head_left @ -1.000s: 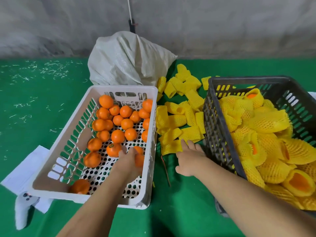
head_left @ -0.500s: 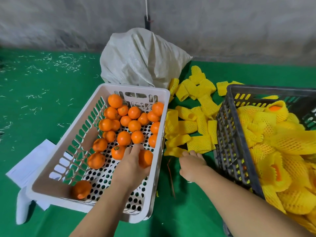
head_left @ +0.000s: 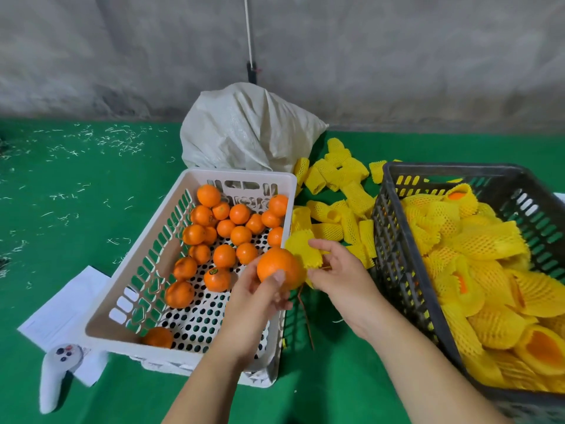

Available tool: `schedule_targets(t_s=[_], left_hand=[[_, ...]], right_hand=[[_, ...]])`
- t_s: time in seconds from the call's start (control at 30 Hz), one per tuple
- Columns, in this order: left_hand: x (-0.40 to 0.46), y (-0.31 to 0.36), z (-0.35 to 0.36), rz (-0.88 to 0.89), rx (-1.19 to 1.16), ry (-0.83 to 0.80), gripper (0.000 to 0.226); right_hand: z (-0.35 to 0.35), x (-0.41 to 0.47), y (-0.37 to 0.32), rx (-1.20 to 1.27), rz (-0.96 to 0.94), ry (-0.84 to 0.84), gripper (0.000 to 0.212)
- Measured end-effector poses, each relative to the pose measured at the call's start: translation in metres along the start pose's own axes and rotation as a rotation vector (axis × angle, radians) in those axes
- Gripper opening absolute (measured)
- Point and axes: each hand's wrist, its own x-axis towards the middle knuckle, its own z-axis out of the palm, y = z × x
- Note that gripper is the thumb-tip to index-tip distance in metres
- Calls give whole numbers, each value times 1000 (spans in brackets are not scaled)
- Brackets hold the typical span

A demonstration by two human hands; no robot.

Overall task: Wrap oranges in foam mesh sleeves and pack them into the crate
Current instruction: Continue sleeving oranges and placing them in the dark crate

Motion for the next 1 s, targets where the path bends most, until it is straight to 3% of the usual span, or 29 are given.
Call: schedule_targets(t_s=[0.07, 0.17, 0.3, 0.37, 0.47, 0.57, 0.73, 1.0], left_hand=[[-10, -6, 3, -55, -160, -123, 78], [-23, -9, -2, -97, -160, -266, 98], [-35, -7, -9, -101, -76, -418, 98], [-38, -6, -9, -101, -13, -449, 92], [-41, -6, -6, -102, 12, -411, 87], [-40, -9, -5, -90, -31, -331, 81], [-36, -13, -6, -80, -63, -278, 77], [-35, -13, -6, -82, -60, -261, 70]], right_hand=[[5, -16, 2, 208, 12, 36, 49], [10, -34, 8, 380, 48, 102, 44], [15, -46, 13, 275, 15, 191, 24], [15, -48, 13, 136, -36, 218, 24], [10, -50, 13, -102, -120, 247, 35], [2, -54, 16, -264, -191, 287, 31], [-1, -55, 18, -253, -224, 193, 22], [-10, -47, 21, -305, -111, -14, 50]])
